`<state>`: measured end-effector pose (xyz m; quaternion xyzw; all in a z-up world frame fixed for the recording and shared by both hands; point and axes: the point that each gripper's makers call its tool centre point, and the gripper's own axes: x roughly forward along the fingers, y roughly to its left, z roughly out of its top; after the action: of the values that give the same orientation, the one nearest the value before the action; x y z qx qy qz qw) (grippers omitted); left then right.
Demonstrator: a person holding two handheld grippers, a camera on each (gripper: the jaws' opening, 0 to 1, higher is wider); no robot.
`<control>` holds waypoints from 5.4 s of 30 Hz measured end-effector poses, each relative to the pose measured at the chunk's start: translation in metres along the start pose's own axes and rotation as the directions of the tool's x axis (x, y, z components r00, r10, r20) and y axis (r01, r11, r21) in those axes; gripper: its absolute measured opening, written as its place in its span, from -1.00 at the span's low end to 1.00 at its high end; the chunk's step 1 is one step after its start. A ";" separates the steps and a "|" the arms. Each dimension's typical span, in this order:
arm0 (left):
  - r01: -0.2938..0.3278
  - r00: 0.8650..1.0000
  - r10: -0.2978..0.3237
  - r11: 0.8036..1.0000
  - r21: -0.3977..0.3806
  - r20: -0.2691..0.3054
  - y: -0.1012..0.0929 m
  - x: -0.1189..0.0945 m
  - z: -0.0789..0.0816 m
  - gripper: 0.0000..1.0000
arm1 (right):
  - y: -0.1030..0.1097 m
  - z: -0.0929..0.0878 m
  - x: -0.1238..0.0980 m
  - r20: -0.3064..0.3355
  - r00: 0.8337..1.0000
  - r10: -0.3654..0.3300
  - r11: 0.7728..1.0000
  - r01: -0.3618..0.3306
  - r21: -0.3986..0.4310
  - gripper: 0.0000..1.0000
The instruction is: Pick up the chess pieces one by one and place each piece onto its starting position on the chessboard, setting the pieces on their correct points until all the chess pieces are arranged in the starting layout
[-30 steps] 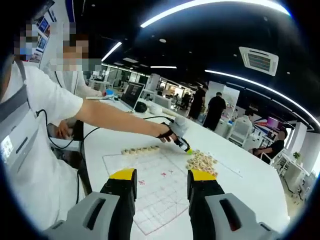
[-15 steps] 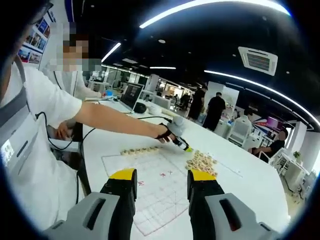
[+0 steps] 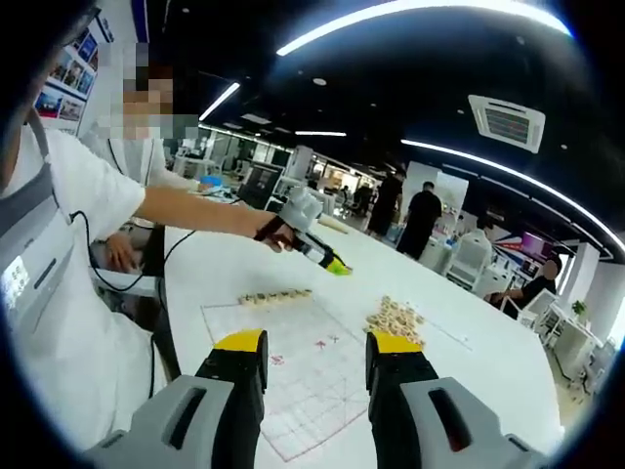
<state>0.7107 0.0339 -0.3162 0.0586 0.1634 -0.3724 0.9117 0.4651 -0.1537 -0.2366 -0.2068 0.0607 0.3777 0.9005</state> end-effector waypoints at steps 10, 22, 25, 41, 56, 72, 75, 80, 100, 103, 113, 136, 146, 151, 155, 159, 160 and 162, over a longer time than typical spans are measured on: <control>0.121 0.993 -0.121 0.992 0.047 -0.008 -0.058 -0.089 -0.039 -0.63 | -0.007 0.000 -0.004 -0.010 1.000 -0.005 1.000 0.005 -0.003 -0.18; 0.199 0.980 -0.199 0.978 0.054 -0.008 -0.114 -0.138 -0.091 -0.63 | -0.003 0.001 -0.008 -0.005 1.000 0.002 1.000 -0.003 -0.013 -0.18; 0.209 0.978 -0.208 0.977 0.044 -0.026 -0.119 -0.142 -0.104 -0.63 | 0.000 -0.002 -0.010 -0.016 1.000 0.019 0.999 -0.019 -0.029 -0.17; 0.160 0.976 -0.153 0.987 0.032 -0.152 -0.106 -0.138 -0.142 -0.63 | 0.014 -0.009 -0.007 -0.042 0.998 0.047 0.997 -0.050 -0.056 -0.18; 0.134 0.989 -0.131 0.989 0.055 -0.062 -0.096 -0.144 -0.109 -0.26 | 0.013 -0.009 -0.007 -0.038 0.999 0.039 0.998 -0.041 -0.053 -0.18; 0.090 0.993 -0.094 0.994 0.062 0.077 -0.067 -0.079 -0.023 -0.21 | 0.009 -0.009 -0.006 -0.036 0.999 0.030 0.999 -0.032 -0.041 -0.18; 0.091 0.994 -0.094 0.994 0.055 0.059 -0.063 -0.059 -0.021 -0.23 | 0.007 -0.010 -0.007 -0.039 0.999 0.022 0.999 -0.023 -0.036 -0.18; 0.073 0.997 -0.075 0.996 0.048 0.028 -0.053 -0.024 -0.017 -0.27 | 0.004 -0.010 -0.010 -0.034 0.999 0.014 0.999 -0.015 -0.032 -0.18; -0.058 0.991 0.077 0.982 0.179 -0.105 -0.012 0.095 -0.030 -0.37 | -0.006 -0.011 -0.015 -0.029 1.000 -0.006 1.000 0.006 -0.020 -0.18; -0.105 0.987 0.124 0.979 0.173 -0.099 0.006 0.109 -0.025 -0.42 | -0.008 -0.011 -0.015 -0.030 1.000 -0.007 1.000 0.006 -0.020 -0.18; -0.216 0.971 0.223 0.973 0.085 -0.087 0.061 0.161 -0.023 -0.50 | -0.014 -0.015 -0.013 -0.041 0.999 -0.008 1.000 0.008 -0.013 -0.18; -0.225 0.971 0.221 0.974 -0.033 -0.088 0.066 0.200 -0.017 -0.60 | -0.008 -0.019 -0.015 -0.030 0.999 -0.011 1.000 0.011 -0.002 -0.18; -0.185 0.980 0.187 0.982 0.030 -0.071 0.062 0.161 -0.001 -0.61 | -0.009 -0.020 -0.012 -0.033 0.999 -0.006 1.000 0.006 0.000 -0.19; -0.141 0.987 0.145 0.988 0.061 -0.069 0.051 0.116 0.012 -0.61 | -0.003 -0.016 -0.011 -0.032 0.999 0.006 1.000 -0.007 -0.013 -0.18; -0.097 0.993 0.101 0.993 0.066 -0.057 0.038 0.073 0.021 -0.61 | -0.003 -0.015 -0.013 -0.027 1.000 0.001 1.000 -0.002 -0.017 -0.18; -0.058 0.998 0.060 0.996 0.073 -0.033 0.023 0.031 0.024 -0.61 | -0.007 -0.012 -0.016 -0.024 1.000 -0.004 1.000 0.004 -0.019 -0.18; -0.049 0.998 0.051 0.996 0.070 -0.027 0.019 0.021 0.024 -0.61 | -0.007 -0.011 -0.016 -0.023 1.000 -0.004 1.000 0.004 -0.019 -0.18; -0.015 1.000 0.015 0.998 0.054 -0.004 0.007 0.002 0.025 -0.61 | -0.008 -0.010 -0.016 -0.023 1.000 -0.003 1.000 0.003 -0.019 -0.18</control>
<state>0.7233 0.0316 -0.2939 0.0854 0.1546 -0.3696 0.9122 0.4595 -0.1738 -0.2391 -0.2199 0.0669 0.3744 0.8983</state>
